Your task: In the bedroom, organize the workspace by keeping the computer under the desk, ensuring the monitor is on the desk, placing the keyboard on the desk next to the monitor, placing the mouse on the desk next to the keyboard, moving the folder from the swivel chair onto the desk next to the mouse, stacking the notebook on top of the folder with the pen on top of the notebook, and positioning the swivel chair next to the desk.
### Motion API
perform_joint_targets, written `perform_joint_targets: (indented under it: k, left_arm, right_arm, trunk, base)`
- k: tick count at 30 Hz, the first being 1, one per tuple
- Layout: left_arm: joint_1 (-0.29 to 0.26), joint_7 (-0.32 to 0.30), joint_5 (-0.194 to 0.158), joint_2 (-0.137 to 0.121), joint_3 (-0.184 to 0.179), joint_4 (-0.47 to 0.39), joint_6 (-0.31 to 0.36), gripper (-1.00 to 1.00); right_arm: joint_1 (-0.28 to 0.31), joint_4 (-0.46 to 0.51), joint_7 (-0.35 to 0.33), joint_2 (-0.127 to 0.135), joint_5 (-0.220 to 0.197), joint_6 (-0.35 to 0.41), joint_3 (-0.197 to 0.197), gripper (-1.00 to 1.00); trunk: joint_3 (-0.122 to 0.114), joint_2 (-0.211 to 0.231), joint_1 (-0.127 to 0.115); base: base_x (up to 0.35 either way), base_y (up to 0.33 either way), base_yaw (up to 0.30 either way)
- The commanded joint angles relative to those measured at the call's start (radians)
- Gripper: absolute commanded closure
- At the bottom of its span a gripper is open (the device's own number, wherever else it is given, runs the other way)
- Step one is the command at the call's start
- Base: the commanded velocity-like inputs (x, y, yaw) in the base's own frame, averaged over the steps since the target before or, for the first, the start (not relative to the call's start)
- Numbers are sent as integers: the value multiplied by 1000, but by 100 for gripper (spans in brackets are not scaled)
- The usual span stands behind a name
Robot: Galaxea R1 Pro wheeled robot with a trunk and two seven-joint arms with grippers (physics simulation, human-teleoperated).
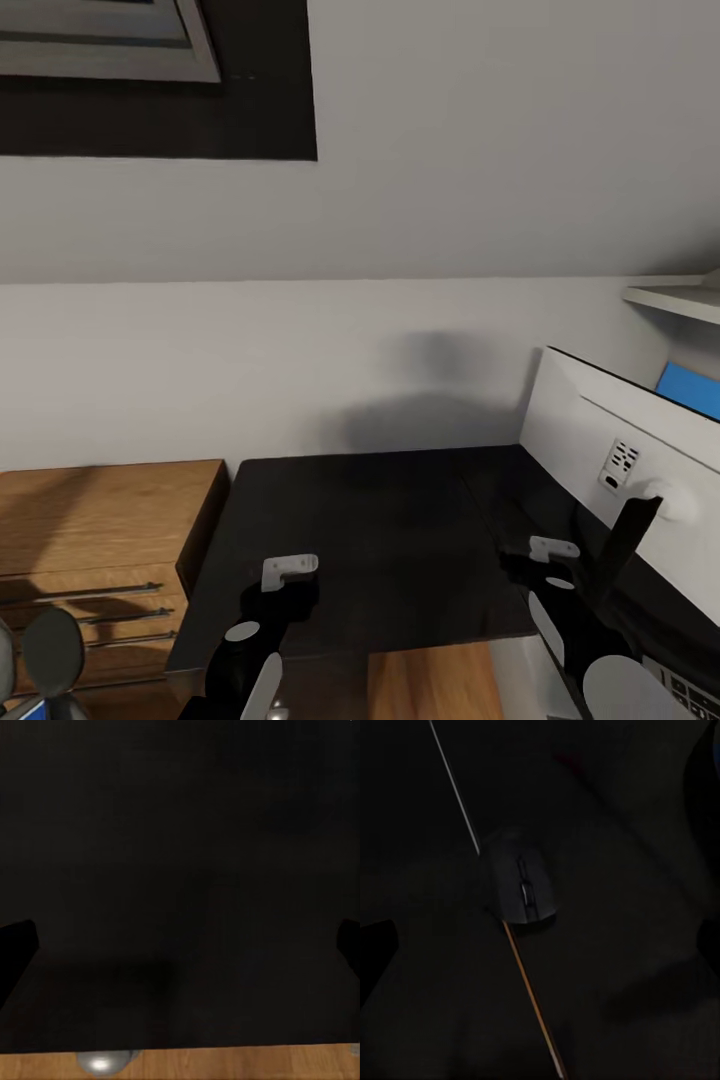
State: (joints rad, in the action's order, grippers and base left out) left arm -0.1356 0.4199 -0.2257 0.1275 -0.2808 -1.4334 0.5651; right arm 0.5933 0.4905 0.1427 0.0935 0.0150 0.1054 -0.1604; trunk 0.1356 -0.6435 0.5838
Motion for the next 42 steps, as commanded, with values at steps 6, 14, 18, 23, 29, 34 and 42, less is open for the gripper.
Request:
perform_joint_targets:
  k: [6, 14, 18, 23, 29, 34, 42]
  left_arm:
    - [-1, 10, -11, 0, -1, -1, 2, -100]
    - [-1, 10, -11, 0, -1, -1, 2, -100]
    - [-1, 10, -11, 0, -2, 0, 2, -100]
    - [-1, 10, -11, 0, -2, 0, 2, -100]
    - [-1, 8, -11, 0, -1, -1, 2, -100]
    - [-1, 6, -12, 1, -2, -5, 2, -100]
    - [-1, 5, -17, 4, -12, -49, 6, -100]
  right_arm:
    - [3, -1, 3, 0, 2, 6, -1, -100]
    - [3, -2, 0, -4, 2, 6, 0, -100]
    - [3, -3, -16, -7, 1, 5, 0, -100]
    - [3, -3, -61, -7, 2, 5, 1, -100]
    - [3, -13, -89, -6, 2, 5, 1, -100]
    - [5, -28, -89, -3, 3, 8, 0, -100]
    - [63, -122, -89, 21, 3, 19, -2, -100]
  trunk:
    - [2, -2, 0]
    - [2, -2, 0]
    - [2, -2, 0]
    - [2, -2, 0]
    - [2, -2, 0]
    - [2, -2, 0]
    - [5, -9, 4]
  base:
    - [37, -7, 0]
    - [156, -1, 0]
    - [37, 0, 0]
    - [23, 0, 0]
    - [201, 0, 0]
    - [70, 0, 0]
    - [15, 0, 0]
